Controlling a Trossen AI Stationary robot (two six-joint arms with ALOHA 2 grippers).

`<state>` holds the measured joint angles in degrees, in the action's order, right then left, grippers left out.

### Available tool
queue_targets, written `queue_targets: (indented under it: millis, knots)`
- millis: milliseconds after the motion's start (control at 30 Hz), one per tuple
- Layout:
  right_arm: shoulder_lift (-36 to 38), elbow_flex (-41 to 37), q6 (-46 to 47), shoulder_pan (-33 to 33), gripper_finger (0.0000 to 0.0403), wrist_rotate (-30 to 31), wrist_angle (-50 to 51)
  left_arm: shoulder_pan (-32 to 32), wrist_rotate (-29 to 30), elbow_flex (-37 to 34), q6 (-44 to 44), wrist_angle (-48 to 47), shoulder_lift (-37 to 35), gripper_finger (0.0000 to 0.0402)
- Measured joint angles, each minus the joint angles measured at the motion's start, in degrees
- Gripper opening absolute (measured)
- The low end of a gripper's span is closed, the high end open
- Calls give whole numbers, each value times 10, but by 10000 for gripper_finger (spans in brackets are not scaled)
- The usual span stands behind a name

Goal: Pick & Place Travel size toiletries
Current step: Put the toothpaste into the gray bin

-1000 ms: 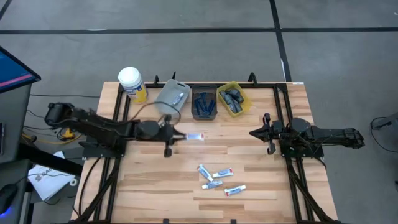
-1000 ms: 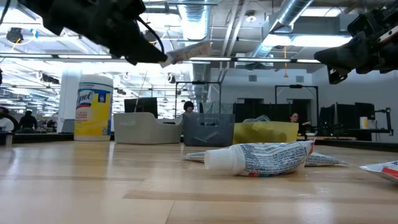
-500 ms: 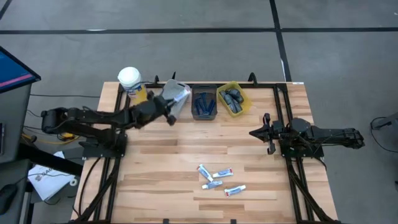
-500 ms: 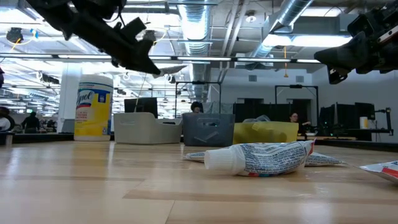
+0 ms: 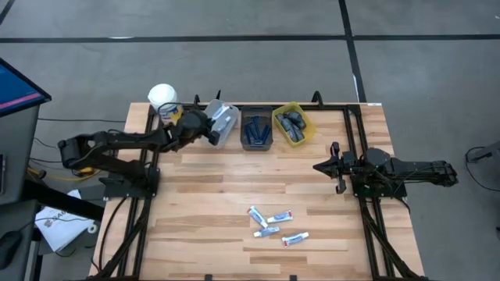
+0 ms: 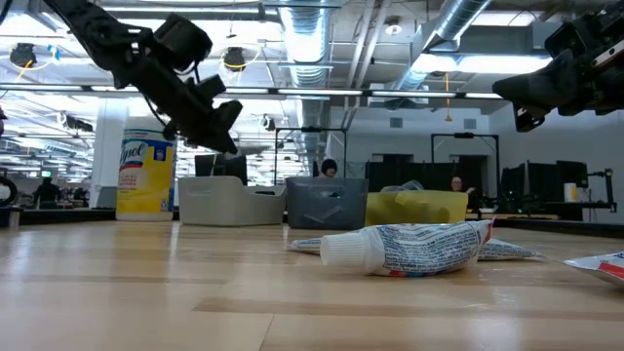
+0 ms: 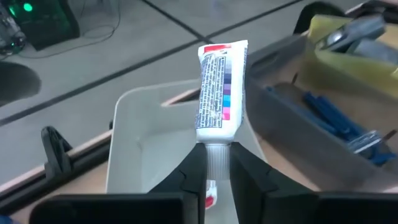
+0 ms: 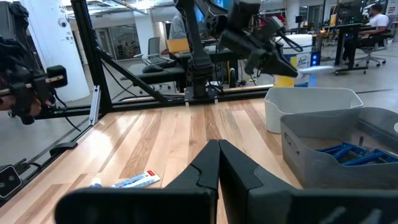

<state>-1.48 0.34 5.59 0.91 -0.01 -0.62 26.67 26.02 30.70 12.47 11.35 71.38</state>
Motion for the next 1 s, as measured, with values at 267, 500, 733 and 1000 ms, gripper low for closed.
queue_targets:
  millis: [267, 500, 733, 1000]
  knots:
    - [0, 0, 0, 0, 0, 0, 0, 4, 0, 0, 0, -1, 40, 51]
    - [0, 0, 0, 0, 0, 0, 0, 4, 12, 0, -1, 0, 45, 72]
    - [0, 0, 0, 0, 0, 0, 0, 4, 11, 0, -27, 0, 44, 151]
    - [0, 0, 0, 0, 0, 0, 0, -24, -93, 9, -36, 5, -29, 216]
